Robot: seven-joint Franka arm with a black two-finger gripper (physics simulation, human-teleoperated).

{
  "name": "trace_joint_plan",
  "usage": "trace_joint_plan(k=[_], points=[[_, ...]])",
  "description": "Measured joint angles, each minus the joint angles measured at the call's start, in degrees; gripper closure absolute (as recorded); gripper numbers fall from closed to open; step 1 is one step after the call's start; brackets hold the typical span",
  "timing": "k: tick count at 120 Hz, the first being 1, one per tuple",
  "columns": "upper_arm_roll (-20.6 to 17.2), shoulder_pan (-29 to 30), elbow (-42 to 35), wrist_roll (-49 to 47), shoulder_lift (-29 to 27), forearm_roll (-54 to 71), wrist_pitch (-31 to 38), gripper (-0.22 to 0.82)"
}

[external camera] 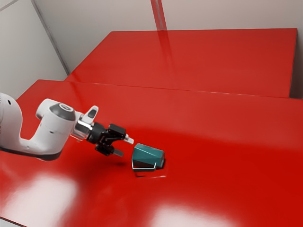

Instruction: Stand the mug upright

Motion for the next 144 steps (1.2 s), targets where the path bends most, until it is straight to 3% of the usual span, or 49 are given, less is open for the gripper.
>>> trace_joint_plan(k=[107, 144], points=[[-0.02, -6.73, -0.02, 14.29, 2.55, -6.68, 0.25, 0.03], [-0.02, -6.72, -0.01, 15.97, 2.55, -7.59, 0.29, 0.25]])
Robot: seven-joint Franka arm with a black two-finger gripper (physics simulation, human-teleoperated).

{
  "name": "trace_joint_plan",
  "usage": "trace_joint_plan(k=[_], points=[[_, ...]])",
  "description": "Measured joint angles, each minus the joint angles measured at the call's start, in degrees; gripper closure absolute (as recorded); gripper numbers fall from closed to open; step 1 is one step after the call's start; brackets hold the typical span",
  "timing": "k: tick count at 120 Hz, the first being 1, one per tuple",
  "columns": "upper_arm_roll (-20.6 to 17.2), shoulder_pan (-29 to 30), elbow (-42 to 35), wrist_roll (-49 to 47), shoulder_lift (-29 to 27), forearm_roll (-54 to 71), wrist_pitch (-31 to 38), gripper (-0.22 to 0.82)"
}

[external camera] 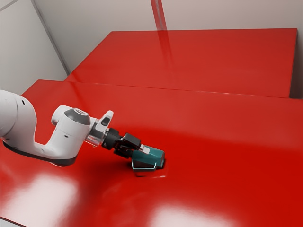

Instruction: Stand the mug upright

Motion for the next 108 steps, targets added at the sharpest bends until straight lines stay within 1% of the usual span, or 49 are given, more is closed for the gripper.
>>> trace_joint_plan(k=[32, 59, 82, 108], points=[[0.00, -0.01, 0.00, 0.89, -0.22, -0.13, 0.48, 0.46], [-0.01, -0.52, 0.00, 1.35, -0.53, -0.13, 0.97, 0.66], [0.01, -1.24, 0.01, 1.51, -1.69, 0.06, 1.23, 0.74], [0.00, -1.99, 0.02, 1.59, -3.90, 0.70, 1.32, 0.77]])
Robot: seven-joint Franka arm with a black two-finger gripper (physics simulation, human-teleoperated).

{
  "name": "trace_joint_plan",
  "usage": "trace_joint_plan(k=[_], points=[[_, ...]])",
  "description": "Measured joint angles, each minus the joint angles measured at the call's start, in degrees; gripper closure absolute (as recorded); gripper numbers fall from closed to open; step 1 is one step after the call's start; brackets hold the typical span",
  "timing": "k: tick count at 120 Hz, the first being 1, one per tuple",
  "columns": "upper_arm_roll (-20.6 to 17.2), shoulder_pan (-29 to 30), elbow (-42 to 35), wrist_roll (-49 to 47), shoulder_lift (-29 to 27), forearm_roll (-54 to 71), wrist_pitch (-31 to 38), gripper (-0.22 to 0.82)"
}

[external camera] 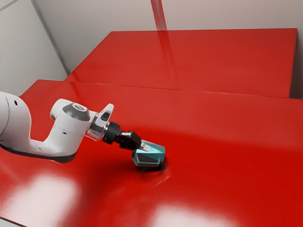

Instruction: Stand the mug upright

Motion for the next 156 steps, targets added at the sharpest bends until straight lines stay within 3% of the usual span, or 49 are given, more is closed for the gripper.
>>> trace_joint_plan(k=[20, 49, 72, 114, 156], points=[[-0.01, 0.40, 2.83, -1.21, -1.78, 8.47, -0.34, 0.78], [0.00, 1.01, 12.53, -7.35, -2.07, 32.07, -4.59, 0.79], [-0.39, 0.34, 15.79, -14.08, -2.56, 48.75, -7.50, 0.79], [-1.59, 0.47, 14.16, -26.63, -5.67, 67.66, -8.79, 0.78], [-2.28, 0.53, 8.72, -37.72, -7.04, 75.38, -5.09, 0.78]])
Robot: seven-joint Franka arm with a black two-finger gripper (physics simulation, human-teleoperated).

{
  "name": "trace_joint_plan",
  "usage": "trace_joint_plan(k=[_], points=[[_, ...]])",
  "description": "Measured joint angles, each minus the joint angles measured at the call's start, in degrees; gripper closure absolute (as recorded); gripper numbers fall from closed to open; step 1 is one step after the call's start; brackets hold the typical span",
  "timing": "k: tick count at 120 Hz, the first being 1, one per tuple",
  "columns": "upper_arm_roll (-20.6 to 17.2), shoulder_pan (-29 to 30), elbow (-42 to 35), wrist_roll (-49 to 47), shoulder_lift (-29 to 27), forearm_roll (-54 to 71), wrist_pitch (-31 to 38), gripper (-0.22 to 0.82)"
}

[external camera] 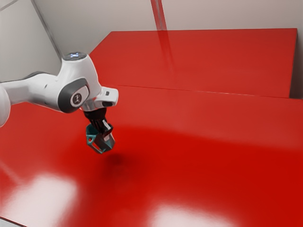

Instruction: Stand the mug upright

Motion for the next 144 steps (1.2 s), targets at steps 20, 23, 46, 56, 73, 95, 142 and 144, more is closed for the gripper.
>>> trace_joint_plan(k=[20, 23, 46, 56, 73, 95, 142, 144], points=[[-0.01, -0.07, -1.21, -4.29, 0.38, 1.93, 2.73, 0.78], [-0.01, -0.07, -1.40, -4.89, 0.44, 2.15, 3.10, 0.78], [-0.01, -0.08, -3.14, -8.85, 0.79, 2.93, 5.25, 0.78], [-0.01, -0.15, -3.34, -10.28, 1.35, 3.06, 5.81, 0.78], [-0.01, -0.49, -3.58, -12.32, 1.94, 3.14, 6.69, 0.78], [-0.01, -0.52, -4.73, -14.17, 2.19, 2.95, 6.86, 0.76], [0.00, -0.52, -4.97, -16.83, 4.26, 3.05, 7.17, 0.78], [0.00, -0.52, -4.97, -16.92, 4.33, 3.05, 7.19, 0.78]])
